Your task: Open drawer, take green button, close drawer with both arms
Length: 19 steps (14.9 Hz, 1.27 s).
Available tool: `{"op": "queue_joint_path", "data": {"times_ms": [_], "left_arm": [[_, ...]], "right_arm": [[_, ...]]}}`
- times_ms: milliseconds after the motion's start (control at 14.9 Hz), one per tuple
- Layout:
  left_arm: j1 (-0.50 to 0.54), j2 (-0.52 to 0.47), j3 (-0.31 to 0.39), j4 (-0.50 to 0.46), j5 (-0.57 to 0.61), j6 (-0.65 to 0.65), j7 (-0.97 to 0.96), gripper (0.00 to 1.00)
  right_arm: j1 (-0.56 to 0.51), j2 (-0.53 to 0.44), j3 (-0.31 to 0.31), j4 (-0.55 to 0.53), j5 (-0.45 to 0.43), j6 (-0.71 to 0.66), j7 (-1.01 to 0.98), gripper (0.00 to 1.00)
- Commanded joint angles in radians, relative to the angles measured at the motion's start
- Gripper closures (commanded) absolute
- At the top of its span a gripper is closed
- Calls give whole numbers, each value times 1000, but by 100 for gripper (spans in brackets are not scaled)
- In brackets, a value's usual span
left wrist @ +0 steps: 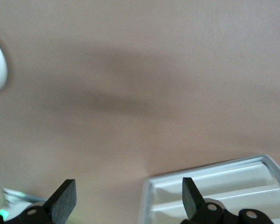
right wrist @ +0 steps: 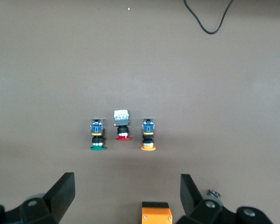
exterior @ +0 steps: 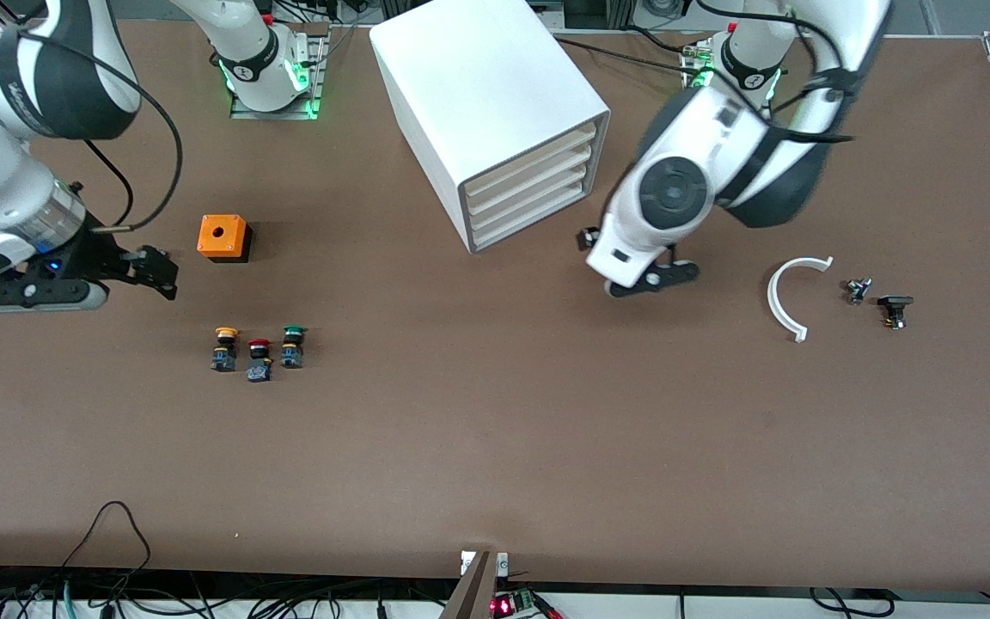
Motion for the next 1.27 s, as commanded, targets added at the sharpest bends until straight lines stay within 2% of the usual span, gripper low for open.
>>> {"op": "queue_joint_path", "data": {"times_ms": [0, 201, 335, 469, 603, 737, 804, 871, 938, 1071, 1205], "left_arm": [[64, -30, -10, 78, 90, -56, 228, 0], [150, -103, -13, 99, 135, -50, 461, 0], [212, -134, -8, 103, 117, -43, 581, 0], [227, -180, 32, 77, 75, -1, 680, 0], [207, -244, 166, -7, -24, 77, 790, 0], [201, -353, 222, -182, -61, 192, 908, 0], [199, -394, 239, -236, -63, 229, 931, 0], [194, -419, 257, -252, -63, 235, 921, 0], [175, -422, 265, -250, -60, 235, 916, 0], [150, -423, 326, -241, -65, 237, 902, 0], [148, -429, 329, -230, -60, 177, 898, 0]], "right_arm": [[-3, -17, -4, 99, 22, -129, -17, 0], [-3, -11, -4, 200, 70, -223, -11, 0], [-3, -12, -5, 228, 81, -234, -12, 0], [-3, -11, -4, 274, 81, -261, -15, 0], [-4, -6, -4, 337, 81, -315, -17, 0], [-6, 9, -2, 401, 74, -379, -17, 0], [-6, 18, -2, 427, 72, -393, -17, 0], [-7, 19, -2, 440, 71, -399, -17, 0], [-7, 19, -4, 443, 71, -400, -15, 0], [-7, 17, -5, 444, 69, -396, -11, 0], [-10, 17, -7, 444, 71, -393, -11, 0]]}}
